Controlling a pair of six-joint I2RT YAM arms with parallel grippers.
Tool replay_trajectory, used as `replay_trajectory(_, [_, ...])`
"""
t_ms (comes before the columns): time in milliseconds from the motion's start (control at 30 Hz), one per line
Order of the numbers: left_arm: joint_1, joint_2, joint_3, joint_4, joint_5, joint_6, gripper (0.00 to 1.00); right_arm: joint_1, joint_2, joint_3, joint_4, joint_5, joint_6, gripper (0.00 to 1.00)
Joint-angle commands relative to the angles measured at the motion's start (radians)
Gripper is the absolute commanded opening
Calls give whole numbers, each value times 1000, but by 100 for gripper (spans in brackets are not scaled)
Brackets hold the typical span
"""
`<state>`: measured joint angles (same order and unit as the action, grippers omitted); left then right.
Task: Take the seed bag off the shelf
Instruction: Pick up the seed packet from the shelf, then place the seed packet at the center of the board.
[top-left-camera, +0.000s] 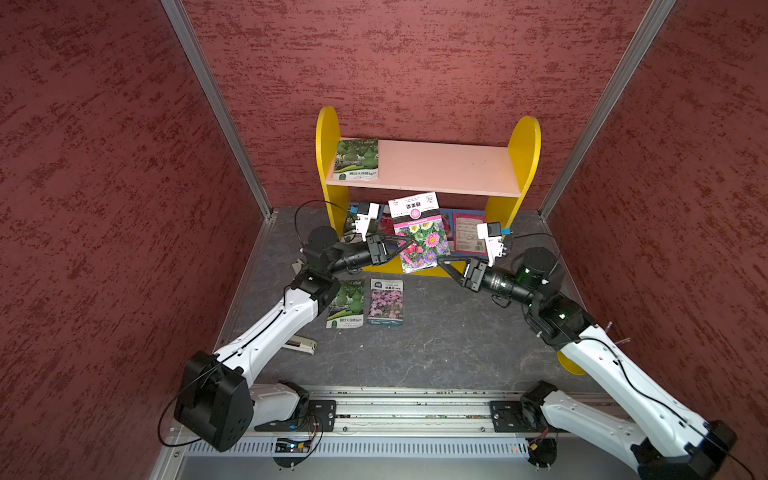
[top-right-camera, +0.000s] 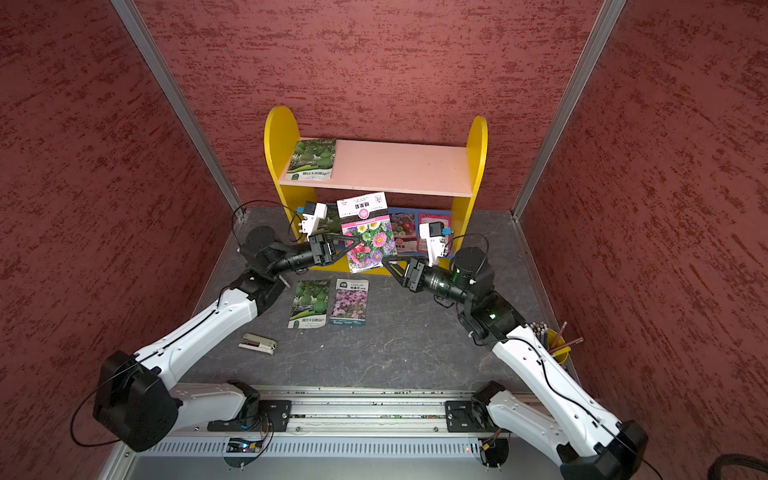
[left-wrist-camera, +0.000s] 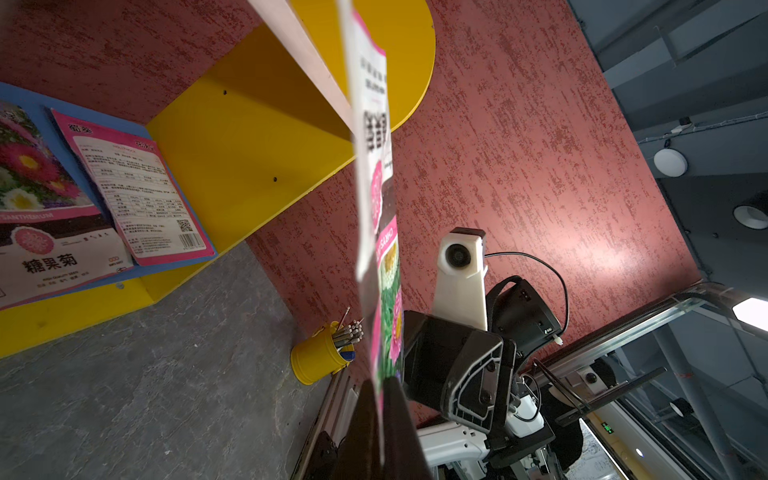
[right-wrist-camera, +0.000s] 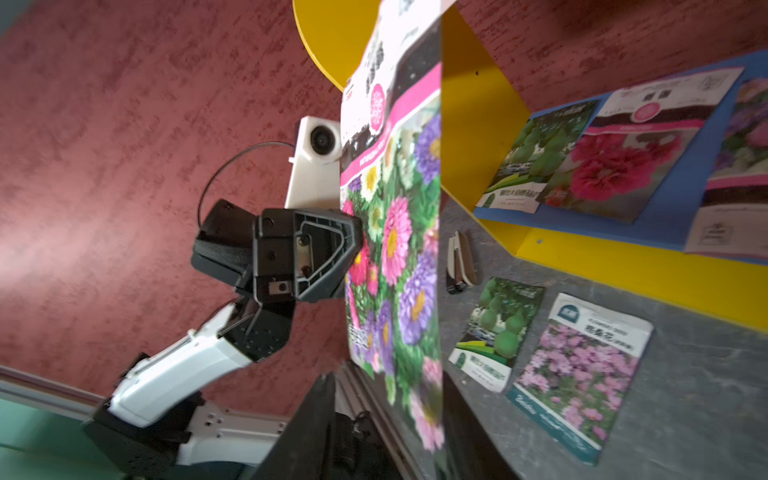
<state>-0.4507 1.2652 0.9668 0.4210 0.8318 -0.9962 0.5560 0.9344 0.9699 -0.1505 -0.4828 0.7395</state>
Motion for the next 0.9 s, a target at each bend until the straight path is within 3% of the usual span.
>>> replay_trajectory(0, [-19,-45,17,-162,16,92,0,7,-41,73,-215,63,-124,66])
replay_trajectory(67, [-36,-61,16,-246,10,135,0,7,-59,100,-329,86,-179,81])
replay_trajectory(200, [-86,-70,5,-368,-30,196,0,7,-81,165,-538,117,-281,98])
replay_trajectory(533, [-208,34,-91,-362,-186,203,0,7,-131,279,-883,64,-480,98])
replay_trajectory(700, [-231,150,-138,-255,-223,172,0,7,-155,268,-912,47,-497,99])
replay_trajectory(867, [-236,272,-117,-266,-257,185,0,7,-165,237,-905,57,-493,98])
